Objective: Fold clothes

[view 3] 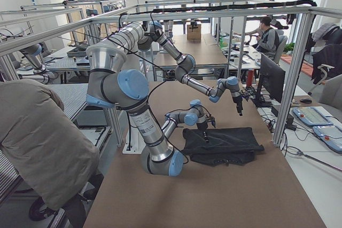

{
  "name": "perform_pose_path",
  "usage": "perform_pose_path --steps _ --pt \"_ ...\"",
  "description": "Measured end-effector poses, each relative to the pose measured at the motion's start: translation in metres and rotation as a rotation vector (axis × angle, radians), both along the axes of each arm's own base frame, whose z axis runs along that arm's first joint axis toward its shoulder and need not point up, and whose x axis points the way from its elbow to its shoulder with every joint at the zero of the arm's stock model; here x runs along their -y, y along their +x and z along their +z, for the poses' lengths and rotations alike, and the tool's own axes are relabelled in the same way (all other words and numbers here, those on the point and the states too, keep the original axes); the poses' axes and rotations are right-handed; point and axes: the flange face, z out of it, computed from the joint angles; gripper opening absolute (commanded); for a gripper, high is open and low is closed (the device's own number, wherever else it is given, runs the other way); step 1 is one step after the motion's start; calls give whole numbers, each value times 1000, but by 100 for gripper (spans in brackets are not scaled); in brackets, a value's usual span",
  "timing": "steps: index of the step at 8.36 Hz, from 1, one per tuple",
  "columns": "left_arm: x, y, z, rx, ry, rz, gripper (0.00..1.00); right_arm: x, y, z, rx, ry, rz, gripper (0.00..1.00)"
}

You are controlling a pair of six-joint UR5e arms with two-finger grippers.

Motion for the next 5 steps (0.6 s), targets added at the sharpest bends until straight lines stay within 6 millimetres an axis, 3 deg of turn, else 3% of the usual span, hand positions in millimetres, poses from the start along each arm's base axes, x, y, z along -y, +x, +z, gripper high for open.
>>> perform_pose_path --steps 1,3,4,5 --pt "0 0 0 0 1 0 100 1 -4 -4 8 -14 15 59" --pt "0 0 3 1 -2 0 100 4 -17 8 -22 -35 16 57" --pt "-1 0 4 2 -4 -1 100 5 -20 15 -37 -38 11 44" --pt "-1 -1 4 2 -4 0 100 5 -22 19 -47 -37 5 8"
